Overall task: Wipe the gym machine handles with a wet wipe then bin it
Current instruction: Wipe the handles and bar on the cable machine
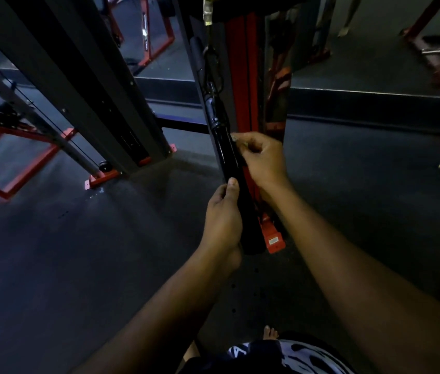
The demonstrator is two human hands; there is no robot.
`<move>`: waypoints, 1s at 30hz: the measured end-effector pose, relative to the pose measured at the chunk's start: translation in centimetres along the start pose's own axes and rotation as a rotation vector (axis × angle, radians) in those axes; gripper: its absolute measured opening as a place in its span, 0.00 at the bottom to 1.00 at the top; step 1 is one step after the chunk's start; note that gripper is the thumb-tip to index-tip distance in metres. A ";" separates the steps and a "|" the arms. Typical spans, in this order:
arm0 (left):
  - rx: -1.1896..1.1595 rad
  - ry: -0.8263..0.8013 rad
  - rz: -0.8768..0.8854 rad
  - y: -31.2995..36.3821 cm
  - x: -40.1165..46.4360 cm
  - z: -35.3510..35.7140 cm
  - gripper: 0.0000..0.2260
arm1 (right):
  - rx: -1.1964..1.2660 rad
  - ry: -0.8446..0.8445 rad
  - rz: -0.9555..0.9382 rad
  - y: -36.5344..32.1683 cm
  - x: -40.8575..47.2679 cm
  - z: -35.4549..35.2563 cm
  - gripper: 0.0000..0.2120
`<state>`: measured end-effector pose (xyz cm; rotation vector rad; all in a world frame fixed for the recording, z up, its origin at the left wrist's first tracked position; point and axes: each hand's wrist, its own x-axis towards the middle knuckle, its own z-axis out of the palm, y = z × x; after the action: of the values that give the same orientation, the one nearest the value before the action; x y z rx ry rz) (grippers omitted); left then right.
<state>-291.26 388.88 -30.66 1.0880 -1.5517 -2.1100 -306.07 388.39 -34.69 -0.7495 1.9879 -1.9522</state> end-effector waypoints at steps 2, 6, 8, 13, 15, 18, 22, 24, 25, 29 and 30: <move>-0.008 0.008 0.002 0.1 -0.1 0.0 0.15 | 0.087 -0.039 0.126 0.2 -2.5 -0.6 0.10; 0.002 0.013 0.049 -0.4 -0.5 -0.1 0.13 | 0.250 -0.048 0.204 -0.5 -7.9 -2.3 0.10; 0.014 0.043 0.094 -0.7 -0.8 -0.2 0.13 | 0.288 -0.023 0.221 -0.9 -8.7 -2.6 0.09; 0.079 0.072 0.146 -1.0 -0.9 -0.6 0.15 | 0.344 0.085 0.334 -0.8 -4.2 -0.3 0.08; 0.096 0.062 0.143 -0.8 -0.7 -0.9 0.14 | 0.509 0.130 0.450 -0.2 -1.1 1.1 0.09; 0.113 0.052 0.138 -0.6 -0.7 -1.3 0.14 | 0.715 0.136 0.543 0.4 0.2 2.2 0.14; 0.106 0.052 0.138 -0.4 -0.9 -1.8 0.14 | 0.774 -0.006 0.602 1.1 -2.5 2.6 0.18; 0.107 0.054 0.151 -0.5 -0.9 -2.2 0.12 | 0.802 -0.058 0.594 1.6 -4.4 1.9 0.18; 0.109 0.059 0.160 -0.6 -0.9 -2.4 0.11 | 0.818 -0.065 0.600 1.9 -5.3 1.5 0.17; 0.096 0.025 0.182 -0.4 -1.1 -3.1 0.10 | 0.830 -0.006 0.585 1.4 -5.1 0.9 0.16; 0.095 0.015 0.177 -0.4 -1.2 -3.0 0.10 | 0.836 0.057 0.586 0.9 -4.2 1.1 0.16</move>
<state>-288.21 387.80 -30.90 0.9550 -1.6904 -1.9249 -302.19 389.65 -36.31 0.0925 1.0277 -2.1143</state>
